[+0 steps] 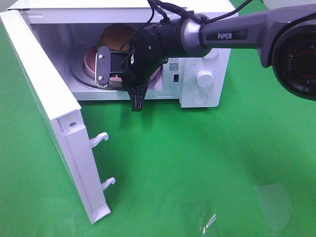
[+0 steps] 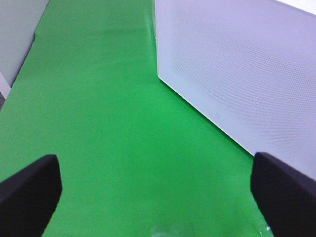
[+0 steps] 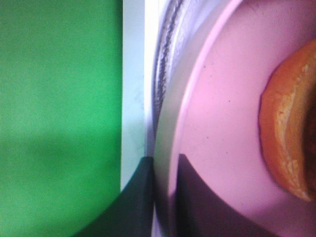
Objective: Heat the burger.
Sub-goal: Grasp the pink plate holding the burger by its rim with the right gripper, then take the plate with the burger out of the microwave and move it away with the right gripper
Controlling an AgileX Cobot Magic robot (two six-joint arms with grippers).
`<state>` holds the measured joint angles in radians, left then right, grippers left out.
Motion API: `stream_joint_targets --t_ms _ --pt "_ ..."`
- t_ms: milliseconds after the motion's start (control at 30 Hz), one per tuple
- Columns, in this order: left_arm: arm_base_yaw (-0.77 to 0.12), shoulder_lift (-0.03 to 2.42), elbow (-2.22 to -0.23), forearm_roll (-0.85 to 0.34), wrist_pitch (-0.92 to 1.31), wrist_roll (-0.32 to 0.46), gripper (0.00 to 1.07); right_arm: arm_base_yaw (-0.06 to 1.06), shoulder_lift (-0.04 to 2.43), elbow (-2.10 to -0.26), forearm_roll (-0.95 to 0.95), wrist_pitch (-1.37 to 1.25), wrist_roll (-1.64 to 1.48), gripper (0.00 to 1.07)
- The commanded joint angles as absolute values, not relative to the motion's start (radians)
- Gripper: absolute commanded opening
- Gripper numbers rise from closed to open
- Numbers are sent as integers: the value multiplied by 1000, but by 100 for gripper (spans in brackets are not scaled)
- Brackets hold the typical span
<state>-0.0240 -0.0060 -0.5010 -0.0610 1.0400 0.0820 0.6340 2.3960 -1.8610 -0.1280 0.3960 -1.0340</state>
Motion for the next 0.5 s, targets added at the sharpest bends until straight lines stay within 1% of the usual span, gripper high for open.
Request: stream_joint_targets --t_ms 33,100,200,367,500 --pt "-23 -23 -498 -59 1036 84 96 629 2385 -1862 -95 475 -1080 0" --pt "-23 -23 -498 -59 1036 84 96 629 2379 -1862 -73 490 -1107 0" --pt "-23 -23 -498 -59 1036 84 96 629 2352 -1862 18 550 -1215 0" --pt "-23 -23 -498 -59 1036 84 96 629 2316 -1843 6 574 -1269 0" --pt "-23 -23 -498 -59 1036 84 96 628 2259 -1759 -41 528 -1269 0"
